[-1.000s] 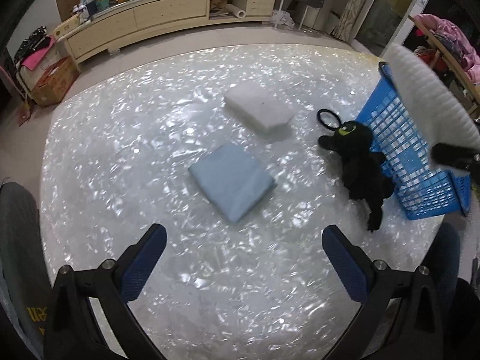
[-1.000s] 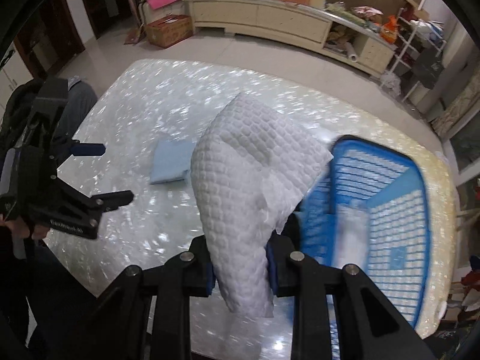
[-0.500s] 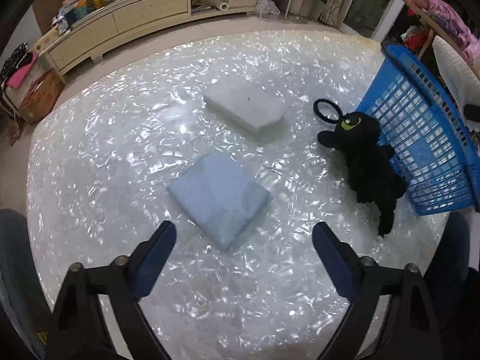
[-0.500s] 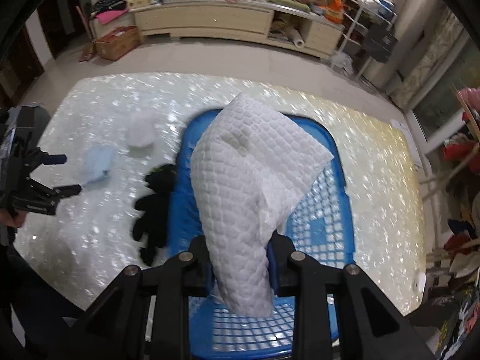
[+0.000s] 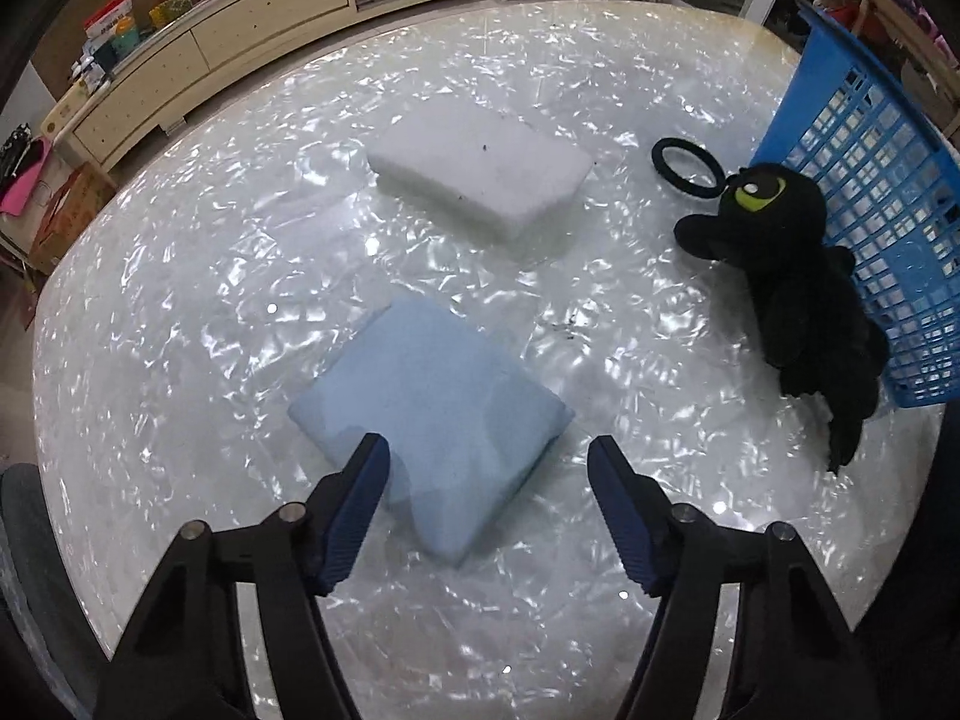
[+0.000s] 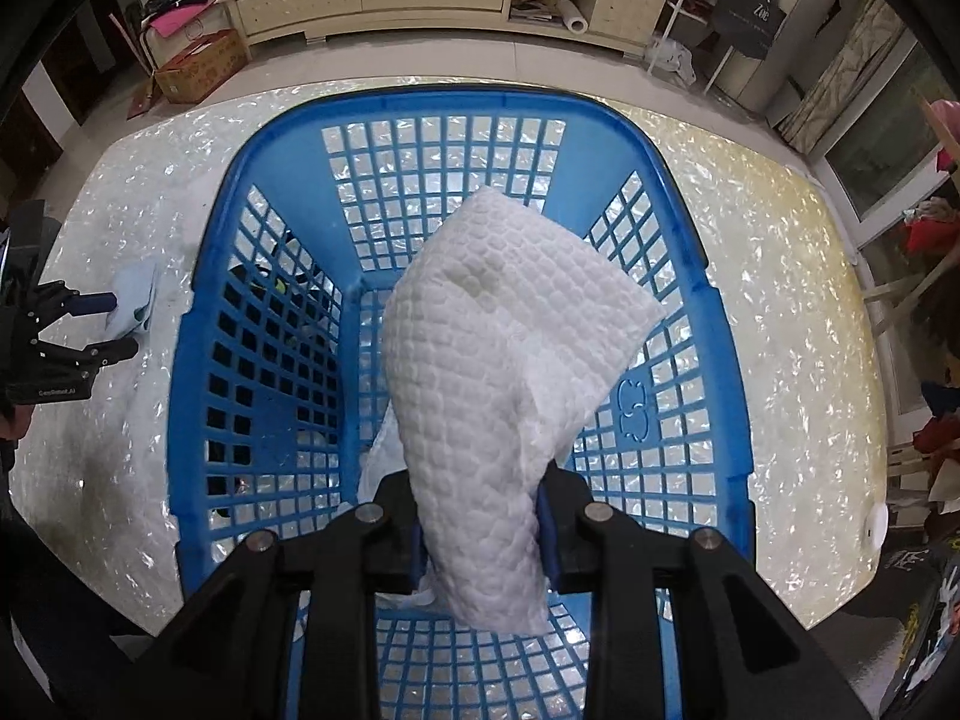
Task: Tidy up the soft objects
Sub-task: 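Lower the waffle towel into the basket while the left gripper grasps the light blue cloth, then open the right gripper and withdraw while the left lifts the light blue cloth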
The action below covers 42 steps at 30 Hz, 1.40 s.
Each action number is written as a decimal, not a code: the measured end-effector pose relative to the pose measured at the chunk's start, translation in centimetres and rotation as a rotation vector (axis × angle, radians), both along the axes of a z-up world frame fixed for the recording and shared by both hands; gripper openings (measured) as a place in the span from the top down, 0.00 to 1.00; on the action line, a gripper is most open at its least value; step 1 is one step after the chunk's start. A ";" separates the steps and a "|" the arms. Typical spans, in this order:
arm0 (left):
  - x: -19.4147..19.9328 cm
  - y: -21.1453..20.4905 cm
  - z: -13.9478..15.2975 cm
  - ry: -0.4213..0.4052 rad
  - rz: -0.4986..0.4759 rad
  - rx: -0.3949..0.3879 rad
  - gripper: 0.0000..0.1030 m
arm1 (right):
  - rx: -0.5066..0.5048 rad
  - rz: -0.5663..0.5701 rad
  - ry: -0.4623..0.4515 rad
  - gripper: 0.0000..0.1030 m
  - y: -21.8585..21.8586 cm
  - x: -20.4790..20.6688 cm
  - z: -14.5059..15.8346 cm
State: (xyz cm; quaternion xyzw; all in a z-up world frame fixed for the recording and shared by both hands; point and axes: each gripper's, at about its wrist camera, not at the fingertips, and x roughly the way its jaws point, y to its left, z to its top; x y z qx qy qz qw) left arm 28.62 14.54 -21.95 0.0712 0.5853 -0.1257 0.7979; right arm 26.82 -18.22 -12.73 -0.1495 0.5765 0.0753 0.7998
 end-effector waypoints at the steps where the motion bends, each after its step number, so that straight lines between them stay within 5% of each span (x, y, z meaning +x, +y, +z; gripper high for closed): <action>1: 0.2 -0.2 -0.3 -0.001 -0.003 0.007 0.38 | 0.006 -0.002 0.001 0.74 -0.2 0.2 0.0; 9: 1.3 -1.5 -0.8 -0.020 -0.014 0.047 0.60 | 0.029 -0.012 0.004 0.73 -1.5 0.7 -0.5; 16: 1.5 -1.3 -0.5 -0.023 -0.003 0.047 0.93 | 0.006 0.006 0.019 0.67 -1.1 0.6 -1.2; 19: 0.9 -0.6 0.1 -0.009 0.017 -0.013 0.94 | -0.002 0.029 0.044 0.63 -0.3 0.0 -1.7; 26: -2.1 -0.2 4.0 -0.043 0.051 -0.095 0.94 | -0.011 0.031 0.048 0.37 -0.4 -1.3 -1.8; 34: -5.9 -2.2 9.5 -0.105 0.062 -0.087 0.94 | 0.058 0.023 0.015 0.06 -2.4 -4.1 0.2; 42: -10.5 -5.9 14.2 -0.159 0.028 -0.124 0.94 | 0.093 0.030 -0.050 0.00 -3.0 -8.0 2.5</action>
